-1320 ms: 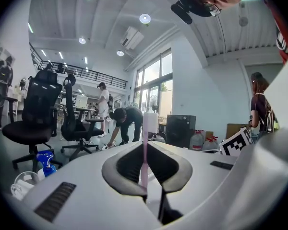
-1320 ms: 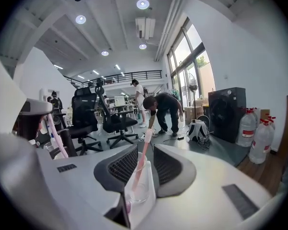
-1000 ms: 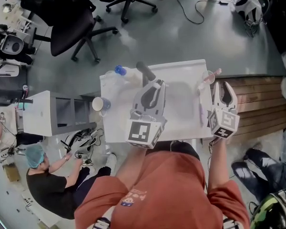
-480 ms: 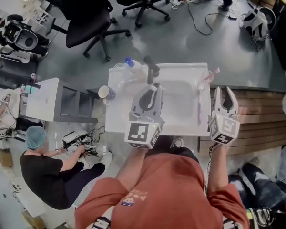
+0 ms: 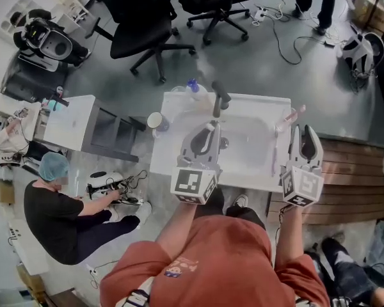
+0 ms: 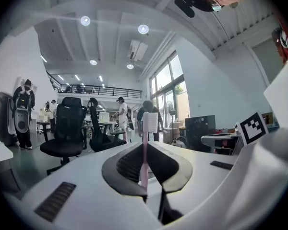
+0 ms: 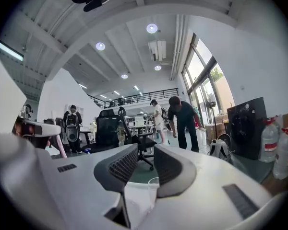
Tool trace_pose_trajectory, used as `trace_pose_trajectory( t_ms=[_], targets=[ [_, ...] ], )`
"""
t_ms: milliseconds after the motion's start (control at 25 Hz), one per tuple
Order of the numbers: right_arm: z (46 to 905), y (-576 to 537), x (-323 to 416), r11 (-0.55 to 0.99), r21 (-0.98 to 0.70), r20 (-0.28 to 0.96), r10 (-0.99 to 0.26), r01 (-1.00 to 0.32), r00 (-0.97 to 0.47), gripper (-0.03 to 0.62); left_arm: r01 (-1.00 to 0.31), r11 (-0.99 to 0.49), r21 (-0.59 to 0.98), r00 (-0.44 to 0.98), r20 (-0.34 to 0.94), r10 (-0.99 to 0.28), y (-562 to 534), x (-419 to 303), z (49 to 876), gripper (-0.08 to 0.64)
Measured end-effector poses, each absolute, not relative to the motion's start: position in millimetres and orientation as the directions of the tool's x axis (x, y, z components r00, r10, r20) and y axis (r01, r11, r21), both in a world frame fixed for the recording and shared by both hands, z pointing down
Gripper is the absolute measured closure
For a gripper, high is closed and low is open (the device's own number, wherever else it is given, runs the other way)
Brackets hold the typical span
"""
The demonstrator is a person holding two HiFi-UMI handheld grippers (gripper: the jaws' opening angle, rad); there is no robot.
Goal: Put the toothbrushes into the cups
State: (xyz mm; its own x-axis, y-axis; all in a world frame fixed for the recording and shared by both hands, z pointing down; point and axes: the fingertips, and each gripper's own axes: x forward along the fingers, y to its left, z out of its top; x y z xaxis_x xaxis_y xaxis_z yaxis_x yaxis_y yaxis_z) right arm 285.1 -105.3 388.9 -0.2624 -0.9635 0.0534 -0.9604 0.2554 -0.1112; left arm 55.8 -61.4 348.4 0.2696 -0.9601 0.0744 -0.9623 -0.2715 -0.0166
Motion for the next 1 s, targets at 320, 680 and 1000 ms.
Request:
trace_pose_trajectory(
  t_ms=[320,680,1000],
  targets=[
    [372,-110,239,0.304,-0.103,0.012,-0.952,-0.947,-0.307,0.478,-0.978,-0.207,-0.026,0.206,0.049,-0.977,-57,7,339,0.523],
    [364,-129,163,0.380,-0.080,-0.003,-0.925,-0.922,-0.381,0.479,-0.992,-0.126,-0.011,0.125,0.026,-0.992,-64,-66,336,0.523],
    [364,-154,66,0.463,-0.057,0.020,-0.885,-0.885,-0.464,0.479,-0.997,-0.072,0.015,0.073,0.019,-0.997,-86,-144,335,0.523]
  ],
)
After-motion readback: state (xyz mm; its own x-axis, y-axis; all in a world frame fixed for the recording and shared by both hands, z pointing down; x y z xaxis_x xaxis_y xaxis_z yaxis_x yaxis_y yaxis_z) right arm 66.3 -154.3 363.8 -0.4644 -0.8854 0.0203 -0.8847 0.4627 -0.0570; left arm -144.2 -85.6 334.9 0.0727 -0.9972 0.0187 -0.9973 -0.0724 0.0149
